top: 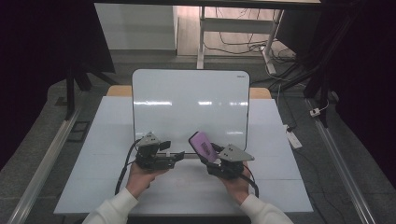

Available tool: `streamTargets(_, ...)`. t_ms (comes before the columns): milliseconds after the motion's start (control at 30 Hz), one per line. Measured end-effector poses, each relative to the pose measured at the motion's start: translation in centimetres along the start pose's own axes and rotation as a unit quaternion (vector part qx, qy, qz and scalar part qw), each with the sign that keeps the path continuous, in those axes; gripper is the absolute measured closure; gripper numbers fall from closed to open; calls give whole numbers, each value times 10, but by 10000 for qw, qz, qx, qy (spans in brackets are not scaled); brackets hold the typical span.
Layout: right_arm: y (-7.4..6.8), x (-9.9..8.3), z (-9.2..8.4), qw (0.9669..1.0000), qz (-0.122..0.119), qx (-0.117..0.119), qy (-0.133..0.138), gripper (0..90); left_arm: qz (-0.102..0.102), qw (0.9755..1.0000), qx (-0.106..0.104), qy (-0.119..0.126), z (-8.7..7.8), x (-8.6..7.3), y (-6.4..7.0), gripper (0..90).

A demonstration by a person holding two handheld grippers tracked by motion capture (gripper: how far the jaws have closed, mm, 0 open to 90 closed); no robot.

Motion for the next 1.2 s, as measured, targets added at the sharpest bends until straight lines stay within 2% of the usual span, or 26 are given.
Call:
streamTargets(367, -8, 0, 5, 9998, -168, -96, -18, 404, -4, 9996, -254, 106, 13, 9, 11, 305)
streamTargets(533, -12, 0, 7, 9996, -210, -150, 56, 404, -9, 9992, -385, 90, 20, 13, 14, 336)
streamTargets(767, -17, 2, 6, 9992, -300, -226, 150, 404, -134, 9979, -617, 149, 24, 15, 15, 459)
streamTargets(833, -19, 1, 7, 9991, -358, -203, 126, 404, -150, 9978, -623, 185, 24, 15, 15, 517)
streamTargets(933, -21, 0, 9, 9988, -395, -254, 150, 404, -200, 9974, -669, 179, 24, 16, 14, 546)
streamTargets(1100, -20, 0, 10, 9990, -374, -210, 126, 401, -220, 9969, -727, 202, 22, 16, 14, 598)
streamTargets(1200, -19, 0, 12, 9996, -267, -72, 72, 394, -175, 9974, -668, 220, 20, 16, 16, 620)
Point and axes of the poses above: each handheld gripper's, and its own axes: z roughly forward along the jaws, x roughly out of its top, y roughly to its right, the point moved 2 cm from there along z, roughly forward along the jaws, and after that the axes turned 3 degrees about -y, right-handed, at the moved point
